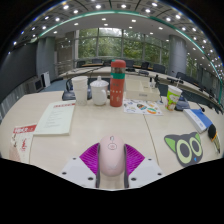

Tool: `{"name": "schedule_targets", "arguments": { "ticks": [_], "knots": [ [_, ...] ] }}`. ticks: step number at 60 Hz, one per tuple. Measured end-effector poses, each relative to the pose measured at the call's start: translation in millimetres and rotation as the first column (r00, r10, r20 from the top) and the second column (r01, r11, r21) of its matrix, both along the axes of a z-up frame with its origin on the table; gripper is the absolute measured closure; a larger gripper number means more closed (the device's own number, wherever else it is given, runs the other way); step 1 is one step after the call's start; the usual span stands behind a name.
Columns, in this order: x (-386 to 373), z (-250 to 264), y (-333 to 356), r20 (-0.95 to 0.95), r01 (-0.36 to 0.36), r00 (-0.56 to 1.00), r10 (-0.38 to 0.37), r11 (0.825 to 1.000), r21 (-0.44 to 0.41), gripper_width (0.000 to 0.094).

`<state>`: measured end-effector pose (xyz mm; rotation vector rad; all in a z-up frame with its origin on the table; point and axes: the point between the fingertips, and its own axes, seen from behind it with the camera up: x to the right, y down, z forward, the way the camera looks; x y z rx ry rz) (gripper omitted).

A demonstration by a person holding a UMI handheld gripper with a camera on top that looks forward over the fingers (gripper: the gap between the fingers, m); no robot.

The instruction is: Arrange mouse

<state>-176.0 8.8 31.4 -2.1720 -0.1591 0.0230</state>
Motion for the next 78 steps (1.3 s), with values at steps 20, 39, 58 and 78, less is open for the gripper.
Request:
{"name": "schedule_targets", "arguments": {
  "ticks": [20,39,58,78],
  "knots": [
    [177,160,18,-0.054,0.136,0.990,-0.127,0.963,0.234,0.0625],
    [309,10,30,-0.006,0.097,0.995,-0.097,0.995,0.029,0.0622],
    [316,-37,15,-0.044,0.062,0.997,-0.066,0.995,-0.078,0.0184],
    [300,87,-90,-0.003,0.118,0.993,-0.118,0.993,-0.017,0.0081]
  ]
}}
